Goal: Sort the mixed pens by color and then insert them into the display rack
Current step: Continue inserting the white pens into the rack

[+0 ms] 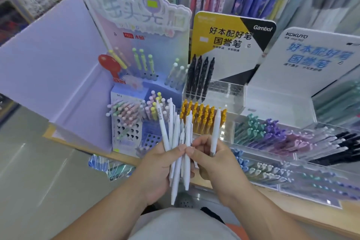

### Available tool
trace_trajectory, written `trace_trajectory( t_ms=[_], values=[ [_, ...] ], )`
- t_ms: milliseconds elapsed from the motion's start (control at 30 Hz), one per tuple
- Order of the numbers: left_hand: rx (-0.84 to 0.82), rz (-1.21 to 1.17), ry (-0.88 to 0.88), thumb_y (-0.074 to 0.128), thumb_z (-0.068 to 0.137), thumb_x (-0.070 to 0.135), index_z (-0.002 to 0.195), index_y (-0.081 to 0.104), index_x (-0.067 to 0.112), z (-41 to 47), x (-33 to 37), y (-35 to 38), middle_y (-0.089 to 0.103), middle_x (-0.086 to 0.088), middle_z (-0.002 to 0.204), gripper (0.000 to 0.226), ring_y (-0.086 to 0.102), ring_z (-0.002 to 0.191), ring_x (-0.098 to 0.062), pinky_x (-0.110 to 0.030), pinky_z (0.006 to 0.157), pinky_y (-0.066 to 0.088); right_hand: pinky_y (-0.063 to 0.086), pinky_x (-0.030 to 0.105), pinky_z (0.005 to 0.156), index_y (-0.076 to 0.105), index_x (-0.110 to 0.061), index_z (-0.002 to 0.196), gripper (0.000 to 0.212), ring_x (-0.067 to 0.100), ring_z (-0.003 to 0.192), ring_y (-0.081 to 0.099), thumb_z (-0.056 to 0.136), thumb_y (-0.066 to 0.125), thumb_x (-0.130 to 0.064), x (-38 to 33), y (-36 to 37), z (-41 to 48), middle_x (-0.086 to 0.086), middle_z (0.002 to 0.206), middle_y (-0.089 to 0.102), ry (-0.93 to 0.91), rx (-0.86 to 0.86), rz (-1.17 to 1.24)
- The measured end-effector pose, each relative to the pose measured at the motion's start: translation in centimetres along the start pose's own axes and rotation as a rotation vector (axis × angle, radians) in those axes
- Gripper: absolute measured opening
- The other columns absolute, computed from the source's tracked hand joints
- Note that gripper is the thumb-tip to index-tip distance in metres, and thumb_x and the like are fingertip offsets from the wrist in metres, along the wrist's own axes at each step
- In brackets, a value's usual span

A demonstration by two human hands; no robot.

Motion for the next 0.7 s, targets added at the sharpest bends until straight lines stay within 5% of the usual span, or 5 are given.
trace_trajectory(
  t_ms=[267,367,433,533,700],
  values=[
    [0.011,0.051,-0.061,0.067,0.078,0.015,0.119,0.062,0.000,0.8,0.0,0.2,0.063,-0.015,0.069,0.044,0.061,0.058,-0.023,-0.036,0.054,0.055,0.036,0.016,0.037,0.052,-0.002,0.087,0.019,0.004,0.036,0.044,0.086,0.071,0.000,0.5,-0.5,0.8,0.001,0.055,0.047,0.035,-0.060,-0.041],
    [0.006,0.078,-0.079,0.067,0.078,0.015,0.119,0.061,-0.004,1.3,0.0,-0.5,0.062,-0.016,0.070,0.045,0.060,0.058,-0.024,-0.035,0.054,0.054,0.033,0.018,0.045,0.056,-0.009,0.084,0.029,0.005,0.043,0.037,0.083,0.075,-0.031,0.5,-1.9,1.2,-0.003,0.058,0.041,-0.013,0.024,-0.153],
    [-0.002,0.081,-0.084,0.066,0.079,0.015,0.119,0.060,-0.005,1.5,0.3,-1.1,0.062,-0.016,0.073,0.045,0.059,0.060,-0.025,-0.034,0.055,0.054,0.026,0.023,0.049,0.061,-0.014,0.079,0.041,0.008,0.047,0.032,0.087,0.059,-0.053,1.0,-4.0,1.1,-0.002,0.059,0.040,-0.016,0.152,-0.131],
    [-0.018,0.078,-0.075,0.064,0.082,0.014,0.119,0.060,-0.005,2.0,0.9,-2.2,0.062,-0.015,0.076,0.042,0.059,0.063,-0.024,-0.034,0.057,0.055,0.025,0.025,0.049,0.067,-0.010,0.078,0.051,0.013,0.051,0.032,0.105,0.035,-0.039,2.2,-7.7,0.3,0.005,0.061,0.040,0.000,0.310,-0.145],
    [-0.017,0.060,-0.090,0.064,0.081,0.014,0.110,0.063,-0.001,2.1,1.1,-3.4,0.062,-0.013,0.075,0.033,0.060,0.061,-0.022,-0.034,0.057,0.055,0.032,0.029,0.055,0.067,-0.028,0.074,0.038,0.014,0.056,0.037,0.101,0.046,-0.012,2.9,-10.0,-0.8,0.001,0.060,0.043,-0.096,0.305,-0.501]
  ],
)
Point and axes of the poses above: each hand's wrist, its own z-axis towards the middle knuckle, its own y-axis out of the palm, x = y × z, the point moved 9 cm from there along z, towards the middle knuckle
